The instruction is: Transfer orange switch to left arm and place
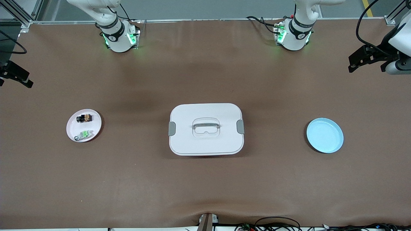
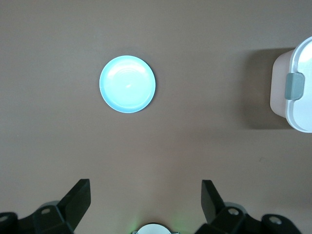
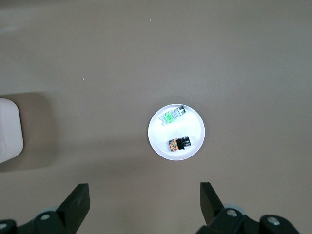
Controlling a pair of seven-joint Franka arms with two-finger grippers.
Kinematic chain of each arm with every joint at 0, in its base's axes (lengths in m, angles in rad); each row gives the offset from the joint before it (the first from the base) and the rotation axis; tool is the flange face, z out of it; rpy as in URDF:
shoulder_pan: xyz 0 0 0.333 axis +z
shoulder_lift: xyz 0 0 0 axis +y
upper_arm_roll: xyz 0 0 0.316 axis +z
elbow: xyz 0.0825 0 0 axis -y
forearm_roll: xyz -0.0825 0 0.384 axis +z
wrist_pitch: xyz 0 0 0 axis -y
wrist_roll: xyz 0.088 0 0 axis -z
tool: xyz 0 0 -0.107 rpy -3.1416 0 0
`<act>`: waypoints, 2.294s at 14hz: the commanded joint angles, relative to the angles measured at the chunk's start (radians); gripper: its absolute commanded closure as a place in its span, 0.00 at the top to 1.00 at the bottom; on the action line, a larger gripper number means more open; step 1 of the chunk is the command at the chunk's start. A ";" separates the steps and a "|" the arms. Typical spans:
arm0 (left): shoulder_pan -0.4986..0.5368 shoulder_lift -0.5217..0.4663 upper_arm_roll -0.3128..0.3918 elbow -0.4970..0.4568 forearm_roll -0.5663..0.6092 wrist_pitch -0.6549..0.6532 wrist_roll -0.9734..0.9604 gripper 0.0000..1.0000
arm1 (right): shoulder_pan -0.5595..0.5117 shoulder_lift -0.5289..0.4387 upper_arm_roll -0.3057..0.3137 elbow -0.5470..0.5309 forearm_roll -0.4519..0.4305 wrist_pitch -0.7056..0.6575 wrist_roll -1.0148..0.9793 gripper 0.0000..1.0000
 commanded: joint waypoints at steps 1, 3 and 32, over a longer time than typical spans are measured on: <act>-0.001 -0.014 0.007 0.003 -0.010 -0.016 0.026 1.00 | -0.004 0.016 0.002 0.032 0.013 -0.019 -0.010 1.00; 0.000 -0.013 0.009 0.003 -0.010 -0.016 0.026 1.00 | -0.004 0.015 0.002 0.032 0.013 -0.017 -0.010 1.00; 0.022 -0.004 0.002 -0.032 -0.017 0.041 0.031 1.00 | -0.070 0.162 0.002 -0.295 -0.108 0.341 -0.186 1.00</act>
